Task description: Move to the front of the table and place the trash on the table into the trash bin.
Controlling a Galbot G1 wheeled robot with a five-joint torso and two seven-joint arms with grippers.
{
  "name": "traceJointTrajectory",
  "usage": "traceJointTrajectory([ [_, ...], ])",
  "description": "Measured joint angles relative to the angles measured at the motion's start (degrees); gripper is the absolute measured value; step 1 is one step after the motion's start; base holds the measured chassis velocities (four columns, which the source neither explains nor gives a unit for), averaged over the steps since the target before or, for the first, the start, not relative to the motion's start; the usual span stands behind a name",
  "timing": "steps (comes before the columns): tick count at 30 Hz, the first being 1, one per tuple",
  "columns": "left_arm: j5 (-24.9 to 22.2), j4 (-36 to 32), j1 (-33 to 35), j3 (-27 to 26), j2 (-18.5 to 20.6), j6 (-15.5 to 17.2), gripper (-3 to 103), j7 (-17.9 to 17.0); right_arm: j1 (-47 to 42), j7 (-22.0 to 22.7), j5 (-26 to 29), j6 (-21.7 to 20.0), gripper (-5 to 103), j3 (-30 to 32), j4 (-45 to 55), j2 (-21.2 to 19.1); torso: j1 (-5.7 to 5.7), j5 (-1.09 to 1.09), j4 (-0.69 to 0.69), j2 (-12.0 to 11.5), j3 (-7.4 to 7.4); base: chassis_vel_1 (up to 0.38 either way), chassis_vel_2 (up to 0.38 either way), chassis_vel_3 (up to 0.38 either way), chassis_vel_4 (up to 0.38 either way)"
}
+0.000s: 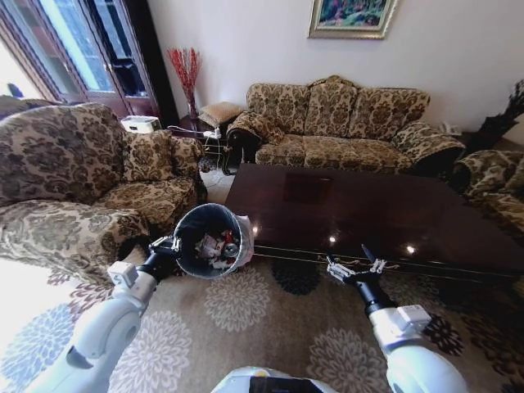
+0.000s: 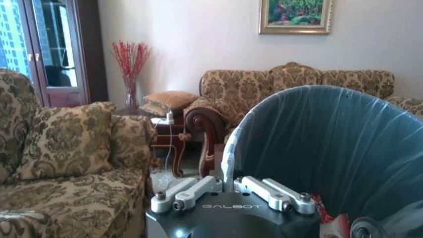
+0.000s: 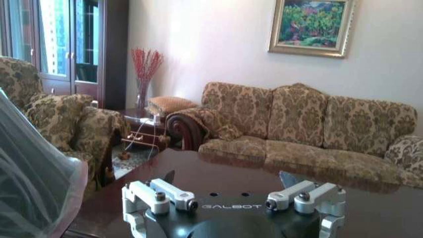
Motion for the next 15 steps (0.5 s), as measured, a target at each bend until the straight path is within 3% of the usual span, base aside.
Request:
traceJointTrajectory([
  [5,0.3,0.0,0.2,0.4,-0.1,0.0,2,0.1,0.4,0.1,0.1,0.7,100,0.1,-0.6,0.0,-0.68,0.12,-0.01,-1.4,-0.72,0.008,0.01,-0.002,-0.003],
  [15,0.8,-0.9,1.9,-0.5,-0.5,-0.6,2,0.5,0.8,0.2,-0.2,0.6,100,0.1,-1.0,0.2,-1.7,0.02,-0.01,-3.8,-2.06,-0.008,-0.008,0.007,0.008],
])
